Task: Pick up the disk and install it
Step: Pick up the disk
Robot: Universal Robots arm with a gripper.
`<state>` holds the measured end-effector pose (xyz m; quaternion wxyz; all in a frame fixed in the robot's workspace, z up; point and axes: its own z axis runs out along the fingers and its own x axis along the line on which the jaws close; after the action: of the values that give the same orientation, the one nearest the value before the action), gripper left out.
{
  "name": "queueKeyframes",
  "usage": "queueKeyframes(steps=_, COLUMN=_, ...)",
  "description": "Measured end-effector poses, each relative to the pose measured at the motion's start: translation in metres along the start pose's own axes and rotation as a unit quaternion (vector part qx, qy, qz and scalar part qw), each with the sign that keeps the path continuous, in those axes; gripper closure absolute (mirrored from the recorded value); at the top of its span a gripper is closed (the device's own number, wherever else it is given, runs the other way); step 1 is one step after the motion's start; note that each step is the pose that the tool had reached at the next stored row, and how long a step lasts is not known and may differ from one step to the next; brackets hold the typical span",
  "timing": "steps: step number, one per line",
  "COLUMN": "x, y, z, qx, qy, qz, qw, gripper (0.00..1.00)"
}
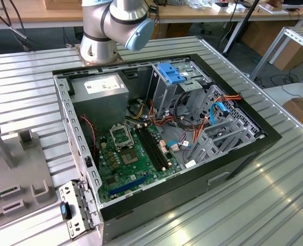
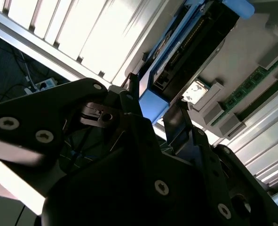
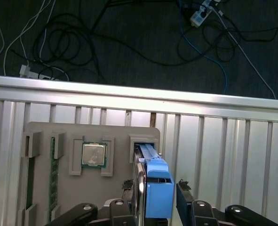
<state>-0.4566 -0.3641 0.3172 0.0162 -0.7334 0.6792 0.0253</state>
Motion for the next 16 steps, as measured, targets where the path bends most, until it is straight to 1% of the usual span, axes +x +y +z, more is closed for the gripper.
queueKeyframes(steps=3, x=0.0003, y=-0.0001, z=0.0040, qx=-0.0001, qy=0.0000, qz=0.000, qw=1.0000, gripper=0.52)
queueKeyframes(steps=9, x=0.0002, y=0.0016, z=0.0055, qx=0.0000, qy=0.0000, qz=0.000, qw=1.0000, gripper=0.52)
queueKeyframes(steps=16, x=0.0003, y=0.0016, z=0.0073, qx=-0.0001, qy=0.0000, qz=0.000, qw=1.0000, gripper=0.52)
